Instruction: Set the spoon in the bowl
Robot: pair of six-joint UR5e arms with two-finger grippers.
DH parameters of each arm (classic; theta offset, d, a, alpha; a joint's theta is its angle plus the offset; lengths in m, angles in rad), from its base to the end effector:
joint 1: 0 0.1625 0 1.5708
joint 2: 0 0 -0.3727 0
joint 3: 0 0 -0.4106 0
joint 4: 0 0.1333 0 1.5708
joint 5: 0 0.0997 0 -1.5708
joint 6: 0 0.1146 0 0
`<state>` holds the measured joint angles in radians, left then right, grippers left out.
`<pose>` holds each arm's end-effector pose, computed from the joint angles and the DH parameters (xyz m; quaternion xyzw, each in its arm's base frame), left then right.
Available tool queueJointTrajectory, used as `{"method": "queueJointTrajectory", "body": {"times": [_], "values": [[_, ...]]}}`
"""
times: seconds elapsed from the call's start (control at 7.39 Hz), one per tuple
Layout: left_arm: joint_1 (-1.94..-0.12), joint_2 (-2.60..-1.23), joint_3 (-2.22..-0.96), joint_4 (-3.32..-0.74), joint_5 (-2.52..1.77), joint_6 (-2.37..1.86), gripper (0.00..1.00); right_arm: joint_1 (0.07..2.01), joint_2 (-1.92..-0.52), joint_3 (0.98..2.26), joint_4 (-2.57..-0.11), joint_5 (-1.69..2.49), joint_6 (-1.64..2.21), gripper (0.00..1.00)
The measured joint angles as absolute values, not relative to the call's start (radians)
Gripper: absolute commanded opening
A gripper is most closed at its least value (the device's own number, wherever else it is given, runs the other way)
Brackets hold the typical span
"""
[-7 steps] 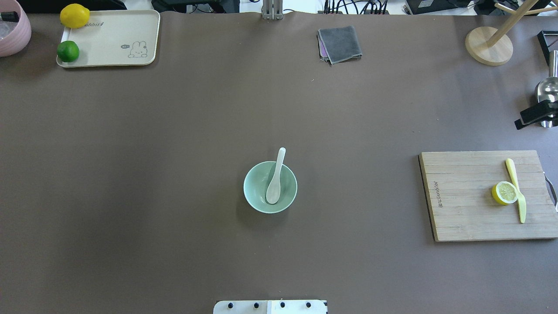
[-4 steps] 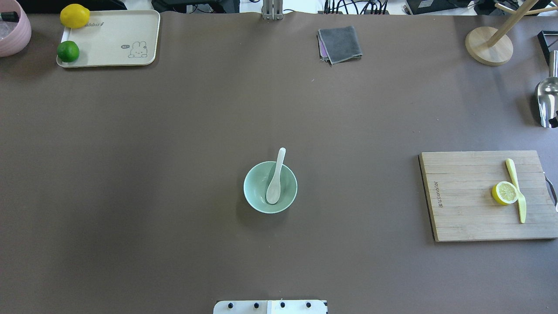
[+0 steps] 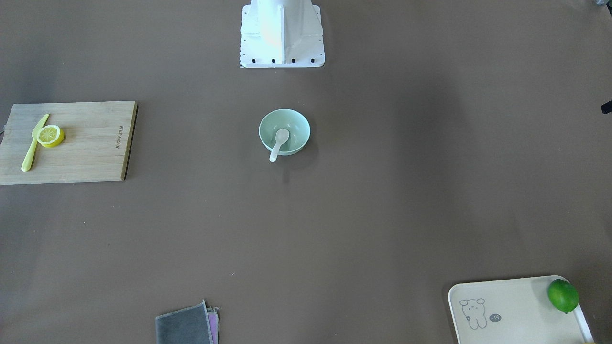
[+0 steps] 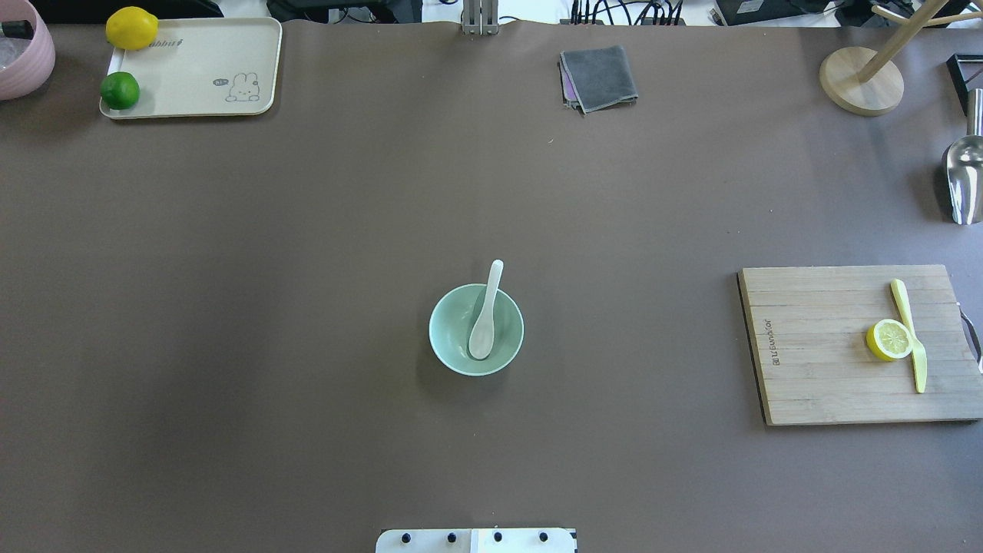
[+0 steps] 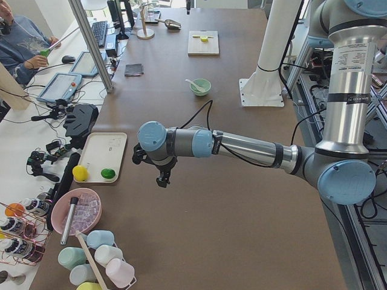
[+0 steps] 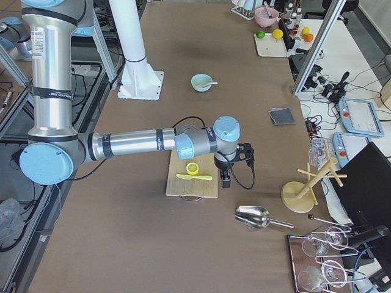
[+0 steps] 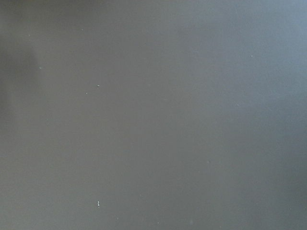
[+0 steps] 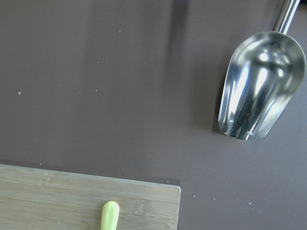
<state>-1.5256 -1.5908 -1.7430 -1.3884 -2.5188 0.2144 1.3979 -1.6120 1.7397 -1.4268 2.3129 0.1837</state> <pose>-0.0171 -0.5121 0.5226 0.0429 0.4544 0.1174 0.8820 -0.0328 -0.5126 0.5372 0.0605 -0.3759 -0.0441 0.9236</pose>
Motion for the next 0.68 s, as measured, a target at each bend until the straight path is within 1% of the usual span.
{"method": "queueJointTrajectory", "body": {"times": [0.27, 0.68], "values": [[-1.525, -1.611, -1.744, -1.389, -2.431, 0.214, 0.97, 1.399, -1.612, 1.739, -1.419, 2.314, 0.192, 1.00], [-1.526, -1.614, -1.753, -1.389, -2.409, 0.215, 0.98, 1.399, -1.608, 1.718, -1.415, 2.311, 0.188, 1.00]]}}
